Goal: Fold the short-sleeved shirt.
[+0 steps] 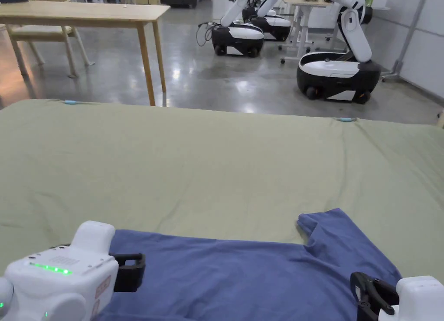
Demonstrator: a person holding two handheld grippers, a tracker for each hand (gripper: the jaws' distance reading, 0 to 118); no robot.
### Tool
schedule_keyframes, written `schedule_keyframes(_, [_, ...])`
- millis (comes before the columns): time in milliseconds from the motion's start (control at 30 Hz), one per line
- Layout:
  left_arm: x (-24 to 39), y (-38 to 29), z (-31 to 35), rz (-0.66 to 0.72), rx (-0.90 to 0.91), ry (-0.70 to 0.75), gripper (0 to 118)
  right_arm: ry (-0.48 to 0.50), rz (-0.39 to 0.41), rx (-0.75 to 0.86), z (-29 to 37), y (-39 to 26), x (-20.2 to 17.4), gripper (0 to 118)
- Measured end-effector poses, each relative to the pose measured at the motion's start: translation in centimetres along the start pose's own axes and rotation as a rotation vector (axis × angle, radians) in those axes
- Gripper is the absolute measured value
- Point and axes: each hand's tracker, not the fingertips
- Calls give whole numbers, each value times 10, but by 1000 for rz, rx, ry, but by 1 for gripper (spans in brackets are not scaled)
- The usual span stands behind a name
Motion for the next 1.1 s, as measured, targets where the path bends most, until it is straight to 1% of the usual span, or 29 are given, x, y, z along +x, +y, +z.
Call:
schedule_keyframes(67, [-12,26,-36,13,11,-11,116,-11,-5,-22,-9,2,10,1])
schedule_keyframes(133, [-20,49,-79,12,-45,19,116,-25,-8,-45,-19,5,22,1])
schedule_keyframes(167, [-3,48,-74,8,-60,35,116,-30,-12,-59,-25,6,29,1])
schedule_keyframes(200, [0,52,-87,9,-88,43,114,-42,-19,-76,-32,7,38,1])
schedule_keyframes(267, [7,57,-110,23,-152,63,103,-73,-38,-109,-49,9,58,1])
schedule_keyframes(300, [-1,55,-127,23,-179,67,88,-84,-47,-131,-60,11,69,2])
schedule_keyframes(333, [-1,53,-138,25,-215,60,45,-97,-55,-165,-73,13,83,2])
schedule_keyframes(367, [4,50,-140,12,-254,20,22,-114,-63,-204,-89,17,96,8])
schedule_keyframes(400, [9,47,-137,28,-259,-47,11,-128,-65,-240,-105,19,108,32])
schedule_keyframes(433, [7,45,-137,49,-207,-46,6,-123,-67,-275,-123,23,121,80])
schedule_keyframes(467, [12,46,-131,18,-205,-32,6,-136,-59,-328,-145,25,132,111])
schedule_keyframes(500, [16,46,-126,-11,-204,-33,6,-143,-47,-384,-164,26,141,118])
schedule_keyframes(533, [17,46,-120,-19,-185,-39,6,-144,-39,-423,-185,26,149,118])
schedule_keyframes(567, [17,43,-119,-12,-178,-53,6,-146,-29,-409,-199,28,153,117])
schedule_keyframes(600, [15,43,-116,-4,-171,-59,5,-169,-16,-448,-213,28,157,117])
schedule_keyframes(633, [14,44,-112,2,-157,-60,6,-175,-22,-478,-226,27,160,116])
schedule_keyframes(700, [18,44,-101,-18,-134,-46,5,-179,-72,-560,-244,17,166,115])
schedule_keyframes(733, [18,44,-99,-21,-135,-47,6,-182,-87,-620,-250,12,166,110])
schedule_keyframes(767, [18,44,-98,-25,-135,-45,6,-205,-83,-667,-253,8,162,92])
schedule_keyframes(800, [17,45,-98,-27,-136,-42,5,-210,-91,-659,-249,4,159,74])
schedule_keyframes(833, [15,43,-99,-27,-138,-42,6,-239,-96,-573,-239,10,152,65])
schedule_keyframes(867, [14,43,-100,-27,-140,-40,6,-232,-96,-582,-235,14,145,41])
schedule_keyframes(900, [13,44,-100,-24,-140,-40,6,-223,-96,-580,-232,16,138,13])
schedule_keyframes(933, [13,47,-100,-19,-142,-42,6,-234,-70,-572,-225,16,130,4])
schedule_keyframes(967, [15,47,-96,-14,-141,-46,6,-173,-73,-587,-224,18,128,3])
schedule_keyframes(1000, [14,49,-94,0,-137,-53,6,-132,-98,-604,-222,20,127,3])
schedule_keyframes(1033, [12,51,-90,9,-131,-53,6,-160,-92,-586,-216,24,125,3])
schedule_keyframes(1067, [11,53,-82,7,-121,-42,6,-188,-70,-522,-206,29,126,3])
schedule_keyframes(1100, [9,53,-72,7,-105,-36,6,-181,-68,-474,-194,36,127,2])
